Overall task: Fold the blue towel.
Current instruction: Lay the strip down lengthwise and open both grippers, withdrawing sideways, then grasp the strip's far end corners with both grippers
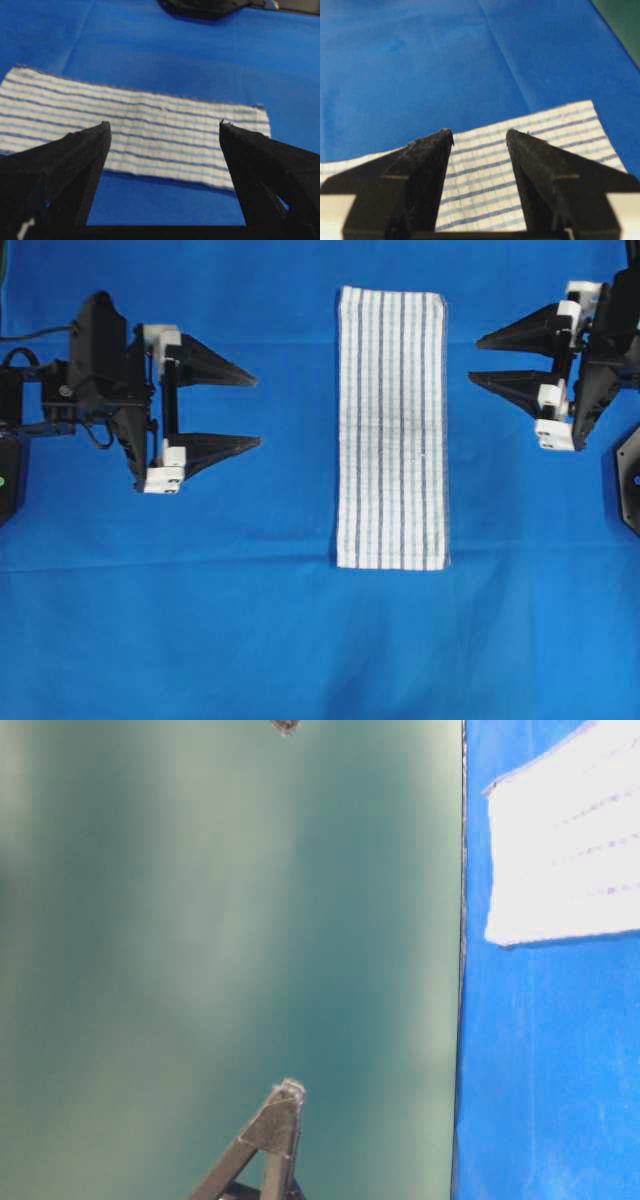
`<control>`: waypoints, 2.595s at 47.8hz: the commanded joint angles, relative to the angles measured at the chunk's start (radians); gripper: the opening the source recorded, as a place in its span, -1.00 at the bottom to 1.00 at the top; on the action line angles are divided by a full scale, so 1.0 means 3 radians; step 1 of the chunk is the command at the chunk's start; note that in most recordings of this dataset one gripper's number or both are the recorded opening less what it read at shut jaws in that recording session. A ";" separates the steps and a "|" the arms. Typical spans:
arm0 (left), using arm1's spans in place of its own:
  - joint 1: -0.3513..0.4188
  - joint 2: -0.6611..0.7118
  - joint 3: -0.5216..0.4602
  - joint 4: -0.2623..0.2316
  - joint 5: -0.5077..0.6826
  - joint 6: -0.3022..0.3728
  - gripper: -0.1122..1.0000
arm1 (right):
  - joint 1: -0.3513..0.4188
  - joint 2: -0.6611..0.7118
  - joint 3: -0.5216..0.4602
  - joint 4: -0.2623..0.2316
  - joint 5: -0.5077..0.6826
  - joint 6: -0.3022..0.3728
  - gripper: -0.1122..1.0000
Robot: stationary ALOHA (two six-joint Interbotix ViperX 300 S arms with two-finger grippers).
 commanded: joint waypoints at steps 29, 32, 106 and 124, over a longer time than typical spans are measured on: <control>0.0619 0.0874 -0.0721 0.0005 -0.0036 0.0128 0.83 | -0.0757 0.0603 -0.0251 0.0005 -0.0041 0.0000 0.38; 0.0721 0.1023 -0.0823 0.0000 -0.0036 0.0133 0.84 | -0.0869 0.0757 -0.0312 -0.0005 -0.0036 -0.0005 0.39; 0.1212 0.2766 -0.1943 0.0000 0.0225 0.0256 -0.79 | -0.1549 0.2874 -0.0869 -0.0061 -0.0568 -0.0031 -0.67; 0.1212 0.2480 -0.1912 0.0005 0.0251 0.0358 -0.79 | -0.1549 0.2521 -0.0854 -0.0056 -0.0404 -0.0005 -0.67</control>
